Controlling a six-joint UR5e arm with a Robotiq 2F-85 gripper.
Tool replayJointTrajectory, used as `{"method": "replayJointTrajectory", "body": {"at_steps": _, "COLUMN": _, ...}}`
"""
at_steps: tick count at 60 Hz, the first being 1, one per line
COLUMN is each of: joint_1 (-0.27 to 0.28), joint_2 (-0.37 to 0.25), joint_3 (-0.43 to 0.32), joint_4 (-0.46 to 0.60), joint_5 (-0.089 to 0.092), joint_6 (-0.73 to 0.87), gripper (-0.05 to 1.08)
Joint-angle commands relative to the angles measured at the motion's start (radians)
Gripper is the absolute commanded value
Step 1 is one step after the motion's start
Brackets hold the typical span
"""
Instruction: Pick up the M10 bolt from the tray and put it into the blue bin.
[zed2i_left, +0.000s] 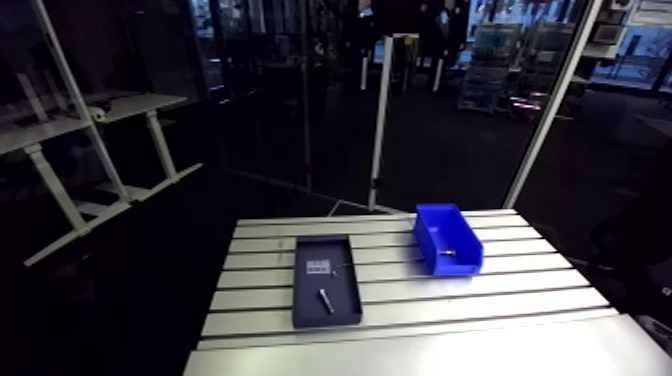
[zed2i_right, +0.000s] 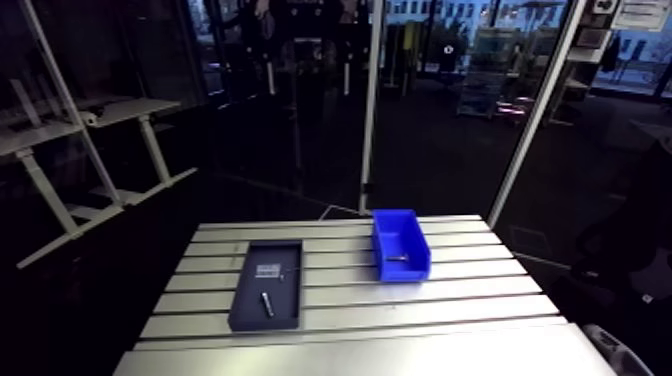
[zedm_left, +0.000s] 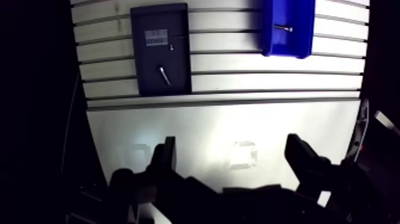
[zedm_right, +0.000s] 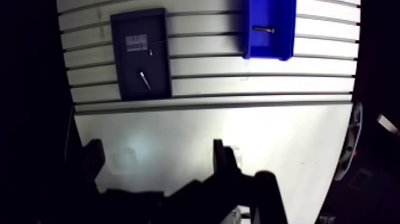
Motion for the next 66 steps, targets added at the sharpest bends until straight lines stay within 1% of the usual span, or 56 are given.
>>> {"method": "replayJointTrajectory", "body": {"at_steps": 1, "joint_1": 0.026, "joint_2": -0.023, "joint_3": 0.146, "joint_4": -0.137, "joint_5": 0.014, "joint_6": 0.137, "gripper": 0.0}}
{"method": "replayJointTrajectory", "body": {"at_steps": 37, "joint_1": 0.02, "joint_2": -0.023, "joint_3": 0.146, "joint_4": -0.138, "joint_5": 0.012, "joint_6": 0.137, "gripper": 0.0}}
{"method": "replayJointTrajectory", "body": {"at_steps": 66, "joint_1": 0.02, "joint_2": -0.018, "joint_3": 0.132, "joint_4": -0.138, "joint_5": 0.012, "joint_6": 0.135, "gripper": 0.0}}
